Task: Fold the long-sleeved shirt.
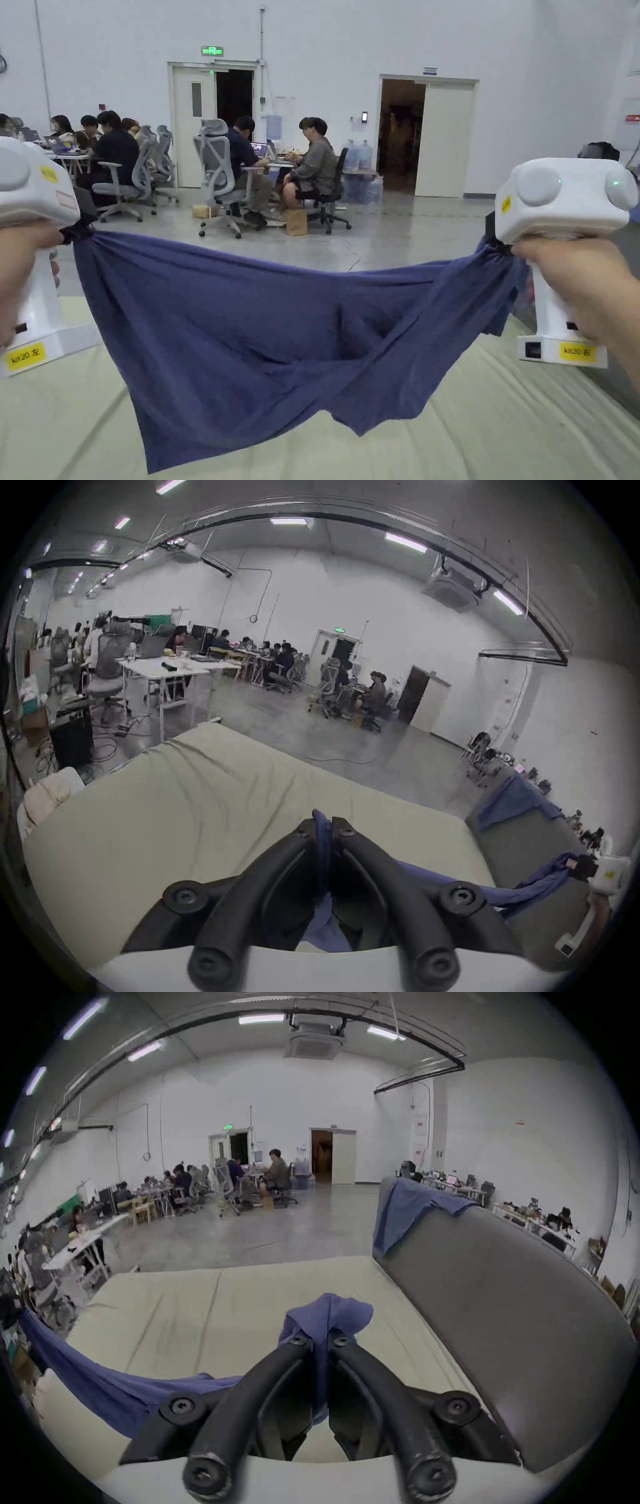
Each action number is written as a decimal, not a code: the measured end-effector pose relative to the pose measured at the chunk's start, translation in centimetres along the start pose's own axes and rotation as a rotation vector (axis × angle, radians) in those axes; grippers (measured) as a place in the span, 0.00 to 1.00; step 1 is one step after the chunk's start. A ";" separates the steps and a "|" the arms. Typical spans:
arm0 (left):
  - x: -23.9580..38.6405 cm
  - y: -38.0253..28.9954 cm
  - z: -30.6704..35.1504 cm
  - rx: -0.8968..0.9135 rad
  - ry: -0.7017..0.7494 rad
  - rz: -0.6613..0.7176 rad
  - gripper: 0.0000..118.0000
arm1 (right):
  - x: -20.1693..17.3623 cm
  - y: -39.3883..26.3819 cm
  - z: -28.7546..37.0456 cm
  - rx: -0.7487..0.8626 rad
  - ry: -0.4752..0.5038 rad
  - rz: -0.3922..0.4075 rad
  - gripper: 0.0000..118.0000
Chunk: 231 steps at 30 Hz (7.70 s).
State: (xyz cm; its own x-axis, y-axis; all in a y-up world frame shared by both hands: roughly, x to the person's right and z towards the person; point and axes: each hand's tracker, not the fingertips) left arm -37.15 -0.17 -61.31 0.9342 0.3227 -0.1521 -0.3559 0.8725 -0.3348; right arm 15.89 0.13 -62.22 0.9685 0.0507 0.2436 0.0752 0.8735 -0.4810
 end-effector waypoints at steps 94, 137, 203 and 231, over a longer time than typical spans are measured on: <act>-16.3 -43.5 23.2 -0.756 -0.006 -0.163 0.03 | -13.4 -38.3 -14.3 -0.788 0.224 0.160 0.76; -6.8 -6.4 18.7 -0.030 -0.336 0.232 0.03 | 7.0 -2.9 25.9 0.397 0.156 0.069 0.00; -22.5 -47.7 22.2 -0.871 0.047 -0.183 0.11 | 7.3 -53.5 10.8 -0.650 0.243 0.417 0.08; -9.9 -38.1 11.8 -0.545 -0.131 -0.573 0.99 | 7.1 -47.1 21.7 -0.435 0.365 -0.058 0.00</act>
State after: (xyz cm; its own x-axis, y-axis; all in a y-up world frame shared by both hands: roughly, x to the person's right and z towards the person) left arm -32.57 -32.25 -36.07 0.9586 -0.0517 0.2801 0.2499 0.6246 -0.7399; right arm 14.06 -30.18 -19.58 0.9733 -0.2293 0.0105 0.1466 0.5859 -0.7970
